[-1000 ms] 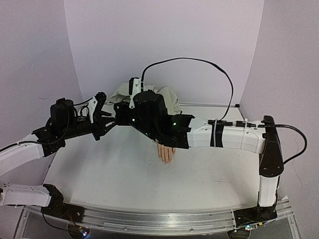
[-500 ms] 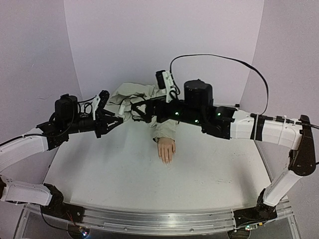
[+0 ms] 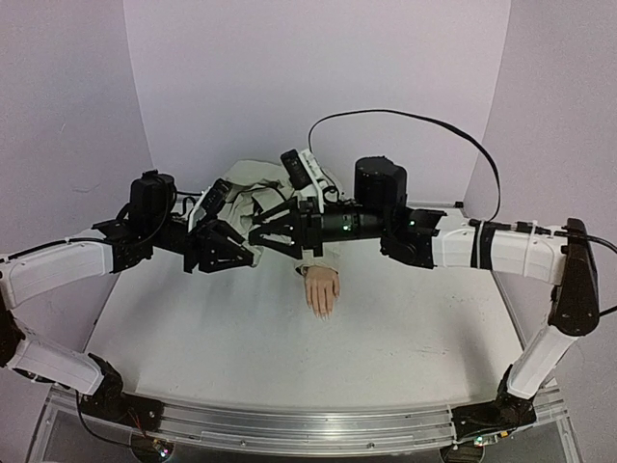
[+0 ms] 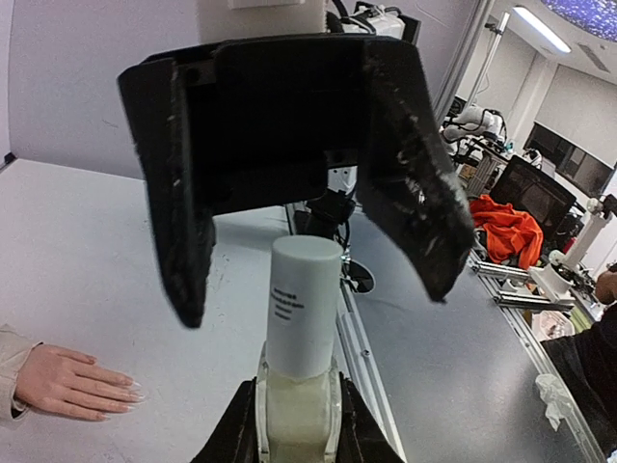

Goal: Paint the nails

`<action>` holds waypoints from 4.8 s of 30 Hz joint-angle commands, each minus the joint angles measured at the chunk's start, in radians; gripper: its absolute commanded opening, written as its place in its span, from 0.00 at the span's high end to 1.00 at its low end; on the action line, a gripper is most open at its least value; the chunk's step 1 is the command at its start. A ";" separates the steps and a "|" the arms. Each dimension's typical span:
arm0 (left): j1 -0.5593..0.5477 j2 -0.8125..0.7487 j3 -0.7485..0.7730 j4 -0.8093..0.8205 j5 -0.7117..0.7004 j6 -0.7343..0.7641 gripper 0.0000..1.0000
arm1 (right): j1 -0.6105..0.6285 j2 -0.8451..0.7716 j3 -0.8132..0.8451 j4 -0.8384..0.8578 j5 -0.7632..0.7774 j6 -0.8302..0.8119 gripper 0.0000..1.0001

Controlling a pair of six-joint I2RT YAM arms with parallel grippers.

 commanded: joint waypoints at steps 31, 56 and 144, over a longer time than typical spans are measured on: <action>-0.002 -0.236 -0.126 0.046 -1.249 0.079 1.00 | 0.312 0.265 0.378 -0.224 1.150 0.212 1.00; 0.002 -0.159 -0.057 0.005 -0.586 0.083 1.00 | 0.076 -0.068 -0.012 -0.112 0.582 0.003 0.08; -0.029 -0.004 0.058 -0.011 0.058 0.022 1.00 | -0.001 -0.056 0.002 0.004 -0.057 0.031 0.12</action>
